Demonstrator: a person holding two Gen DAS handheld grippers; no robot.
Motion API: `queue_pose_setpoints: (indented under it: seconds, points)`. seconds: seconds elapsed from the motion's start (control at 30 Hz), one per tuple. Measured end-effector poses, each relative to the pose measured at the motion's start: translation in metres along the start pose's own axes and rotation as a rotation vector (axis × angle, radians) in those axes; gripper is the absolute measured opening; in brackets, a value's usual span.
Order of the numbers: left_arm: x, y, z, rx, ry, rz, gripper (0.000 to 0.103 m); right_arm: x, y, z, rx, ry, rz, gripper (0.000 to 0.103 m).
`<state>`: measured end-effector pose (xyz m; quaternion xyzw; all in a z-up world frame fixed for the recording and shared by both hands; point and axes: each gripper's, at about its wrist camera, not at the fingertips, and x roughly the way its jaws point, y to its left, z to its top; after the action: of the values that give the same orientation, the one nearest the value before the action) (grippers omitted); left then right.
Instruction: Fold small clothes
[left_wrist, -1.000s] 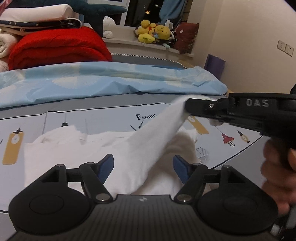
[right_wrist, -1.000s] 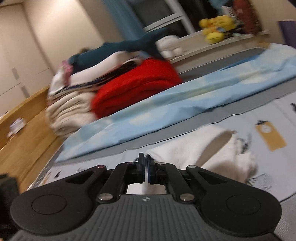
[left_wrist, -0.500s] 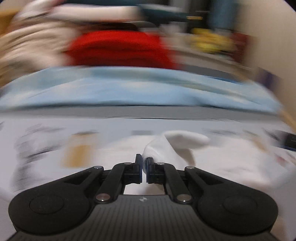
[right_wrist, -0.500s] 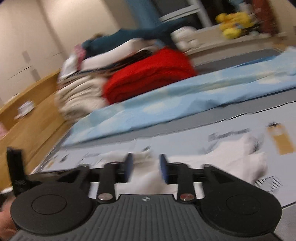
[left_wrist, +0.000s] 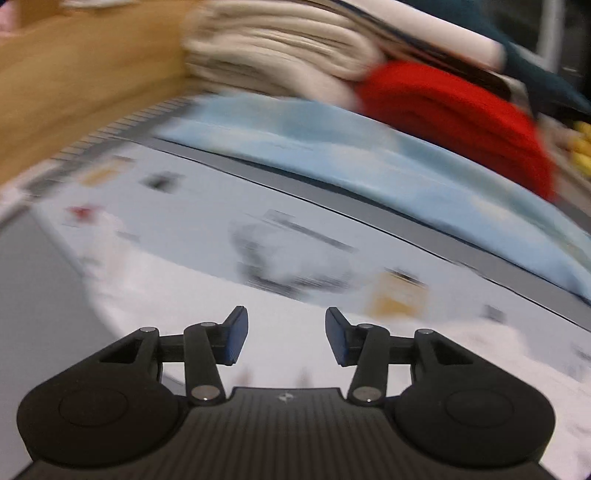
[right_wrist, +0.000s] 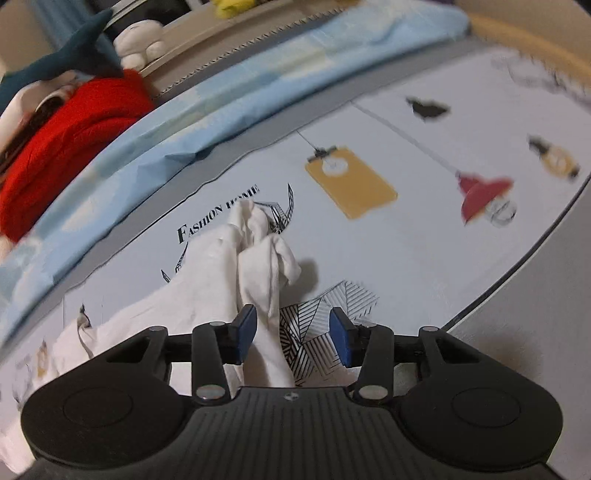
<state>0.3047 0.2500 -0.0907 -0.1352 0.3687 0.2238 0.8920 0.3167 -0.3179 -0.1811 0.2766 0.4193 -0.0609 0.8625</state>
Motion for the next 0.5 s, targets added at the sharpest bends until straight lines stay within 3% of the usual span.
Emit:
queue_pose_setpoints:
  seconds: [0.07,0.2,0.27,0.3,0.33,0.43,0.5]
  points:
    - [0.001,-0.028,-0.009,0.042,0.036,-0.082,0.051,0.009,-0.004,-0.001,0.022,0.008,0.044,0.046]
    - [-0.002,-0.069,-0.026,0.115,0.056,-0.153,0.051,0.027,-0.017,0.004,0.116,-0.012,0.068,0.046]
    - [0.002,-0.078,-0.032,0.136,0.061,-0.173,0.051,0.037,-0.019,0.012,0.167,-0.004,0.105,0.029]
    - [0.001,-0.081,-0.038,0.145,0.062,-0.178,0.051,0.041,-0.019,0.015,0.174,0.006,0.128,0.010]
    - [0.001,-0.087,-0.040,0.156,0.064,-0.184,0.051,0.042,-0.019,0.016,0.169,0.007,0.135,0.003]
    - [0.003,-0.096,-0.045,0.189,0.060,-0.178,0.051,0.021,-0.014,0.030,0.130,-0.073,0.148,0.002]
    - [0.005,-0.096,-0.043,0.193,0.059,-0.171,0.051,-0.015,-0.015,0.048,0.131,-0.197,0.161,0.002]
